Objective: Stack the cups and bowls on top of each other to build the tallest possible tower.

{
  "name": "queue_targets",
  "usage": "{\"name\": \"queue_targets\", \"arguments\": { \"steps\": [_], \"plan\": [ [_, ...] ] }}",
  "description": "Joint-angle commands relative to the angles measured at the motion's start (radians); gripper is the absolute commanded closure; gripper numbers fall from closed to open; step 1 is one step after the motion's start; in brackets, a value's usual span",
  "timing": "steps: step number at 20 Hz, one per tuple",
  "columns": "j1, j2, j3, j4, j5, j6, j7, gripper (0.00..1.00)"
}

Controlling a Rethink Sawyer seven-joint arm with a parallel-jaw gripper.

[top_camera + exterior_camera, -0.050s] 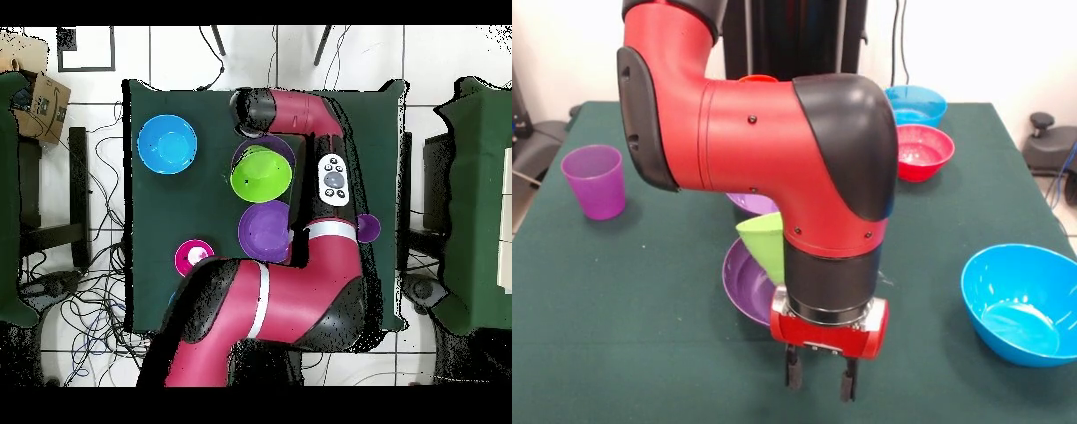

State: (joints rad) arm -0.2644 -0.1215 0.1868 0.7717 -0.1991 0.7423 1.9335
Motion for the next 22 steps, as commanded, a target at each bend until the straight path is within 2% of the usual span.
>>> {"name": "queue_targets", "arguments": {
  "steps": [1,4,6,16,22],
  "plan": [
    [-0.047,-0.100,0.049,0.158,-0.003,0.112,-0.156,0.00],
    [-0.055,-0.110,0.049,0.140,-0.009,0.233,-0.219,0.00],
    [-0.060,-0.107,0.056,0.121,-0.022,0.266,-0.252,0.00],
    [-0.104,-0.141,0.087,0.257,-0.046,0.236,-0.296,0.00],
    [-0.108,-0.127,0.104,0.250,-0.066,0.251,-0.329,0.00]
  ]
}}
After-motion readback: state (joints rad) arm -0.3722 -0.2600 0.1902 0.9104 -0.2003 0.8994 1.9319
